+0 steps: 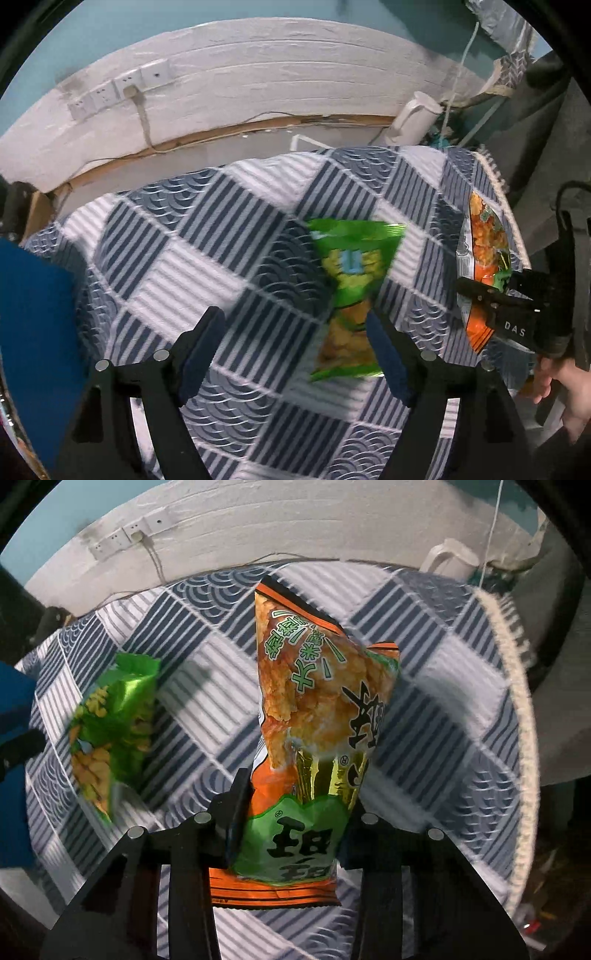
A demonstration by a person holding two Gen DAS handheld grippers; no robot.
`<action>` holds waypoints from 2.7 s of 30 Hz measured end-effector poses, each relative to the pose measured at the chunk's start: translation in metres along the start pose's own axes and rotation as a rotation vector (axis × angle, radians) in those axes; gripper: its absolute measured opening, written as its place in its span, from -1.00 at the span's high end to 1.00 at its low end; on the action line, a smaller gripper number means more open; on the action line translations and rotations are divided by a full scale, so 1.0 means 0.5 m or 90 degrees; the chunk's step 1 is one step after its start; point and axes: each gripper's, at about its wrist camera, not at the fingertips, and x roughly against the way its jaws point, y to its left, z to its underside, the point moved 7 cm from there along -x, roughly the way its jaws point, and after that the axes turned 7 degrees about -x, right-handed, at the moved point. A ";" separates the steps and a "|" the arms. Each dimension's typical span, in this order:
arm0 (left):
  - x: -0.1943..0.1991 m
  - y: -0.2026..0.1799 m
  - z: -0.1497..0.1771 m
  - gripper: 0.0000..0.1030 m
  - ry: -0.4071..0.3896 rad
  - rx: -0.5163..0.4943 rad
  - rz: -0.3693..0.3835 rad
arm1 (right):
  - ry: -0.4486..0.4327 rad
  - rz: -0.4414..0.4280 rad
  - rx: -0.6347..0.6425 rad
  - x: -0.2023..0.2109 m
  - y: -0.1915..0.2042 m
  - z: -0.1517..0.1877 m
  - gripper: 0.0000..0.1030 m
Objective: Organize snacks
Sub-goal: 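Grasp the orange-and-green bag with the right tool while the left tool grasps the green peanut bag, then carry both bags over the box and open both tools to drop them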
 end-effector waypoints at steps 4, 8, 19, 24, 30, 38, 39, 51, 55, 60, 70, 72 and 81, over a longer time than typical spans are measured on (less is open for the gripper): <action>-0.018 -0.037 -0.013 -0.57 0.014 -0.022 0.015 | -0.004 0.008 0.012 0.029 -0.049 0.002 0.28; -0.048 -0.059 -0.021 -0.58 0.028 -0.039 -0.001 | -0.005 0.038 0.043 0.059 -0.090 -0.003 0.28; -0.119 -0.090 -0.024 -0.58 0.056 -0.039 0.004 | -0.003 0.028 0.068 0.078 -0.106 -0.034 0.27; -0.140 -0.093 -0.012 0.16 0.074 -0.044 -0.001 | -0.005 0.008 0.054 0.068 -0.090 -0.039 0.27; -0.127 -0.094 0.001 0.46 0.055 -0.072 -0.008 | -0.008 -0.007 0.061 0.071 -0.059 -0.039 0.27; -0.049 -0.074 0.019 0.47 0.027 -0.102 -0.018 | -0.020 -0.013 0.076 0.092 -0.018 -0.026 0.27; -0.041 -0.073 0.020 0.48 0.025 -0.104 -0.021 | -0.021 -0.013 0.078 0.095 -0.012 -0.023 0.27; 0.109 -0.044 0.043 0.48 -0.017 -0.129 -0.046 | -0.076 -0.033 0.133 0.184 0.092 -0.010 0.27; 0.155 -0.028 0.056 0.48 -0.035 -0.122 -0.049 | -0.090 -0.045 0.146 0.215 0.127 -0.012 0.27; 0.212 0.006 0.077 0.48 -0.058 -0.115 -0.066 | -0.109 -0.063 0.168 0.254 0.183 -0.014 0.27; 0.304 0.099 0.130 0.48 -0.100 -0.070 -0.101 | -0.136 -0.109 0.230 0.318 0.328 -0.001 0.27; 0.318 0.121 0.141 0.48 -0.108 -0.064 -0.111 | -0.139 -0.118 0.244 0.327 0.358 0.004 0.27; 0.368 0.198 0.187 0.47 -0.137 -0.045 -0.144 | -0.140 -0.146 0.292 0.340 0.475 0.018 0.27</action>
